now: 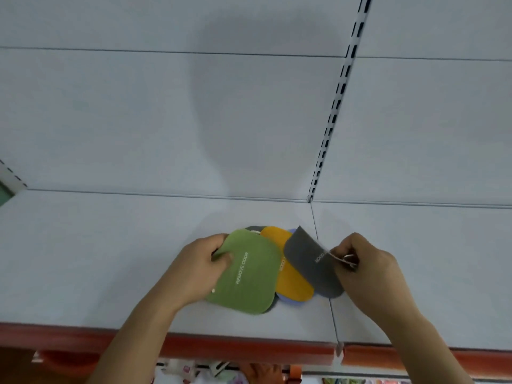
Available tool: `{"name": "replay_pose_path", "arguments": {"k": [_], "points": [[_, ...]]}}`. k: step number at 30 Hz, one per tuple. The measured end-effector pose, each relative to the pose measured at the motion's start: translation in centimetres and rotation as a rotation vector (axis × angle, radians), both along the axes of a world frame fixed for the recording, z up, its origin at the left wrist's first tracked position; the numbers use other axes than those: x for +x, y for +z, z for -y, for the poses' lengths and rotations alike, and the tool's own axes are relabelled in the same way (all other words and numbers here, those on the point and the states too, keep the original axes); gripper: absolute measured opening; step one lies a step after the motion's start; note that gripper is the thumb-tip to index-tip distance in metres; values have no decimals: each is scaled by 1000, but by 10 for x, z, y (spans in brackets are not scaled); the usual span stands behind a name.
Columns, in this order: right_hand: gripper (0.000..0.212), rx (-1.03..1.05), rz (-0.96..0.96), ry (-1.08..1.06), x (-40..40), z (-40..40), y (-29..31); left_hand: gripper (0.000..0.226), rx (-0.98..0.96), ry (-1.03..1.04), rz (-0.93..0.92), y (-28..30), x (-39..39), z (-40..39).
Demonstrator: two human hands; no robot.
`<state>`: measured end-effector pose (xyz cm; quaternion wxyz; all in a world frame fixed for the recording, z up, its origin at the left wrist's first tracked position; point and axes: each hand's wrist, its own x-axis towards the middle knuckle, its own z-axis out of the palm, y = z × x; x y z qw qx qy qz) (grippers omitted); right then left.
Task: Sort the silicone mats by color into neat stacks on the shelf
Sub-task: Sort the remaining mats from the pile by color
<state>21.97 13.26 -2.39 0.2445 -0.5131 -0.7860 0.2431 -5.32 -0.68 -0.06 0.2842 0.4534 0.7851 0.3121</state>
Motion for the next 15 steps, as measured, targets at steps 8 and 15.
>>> {"name": "replay_pose_path", "arguments": {"k": [8,15], "points": [[18,30,-189,31,23,3,12,18,274,206,45,14,19,-2],[27,4,-446,-139,54,36,35,27,304,93,123,22,52,-26]]}}
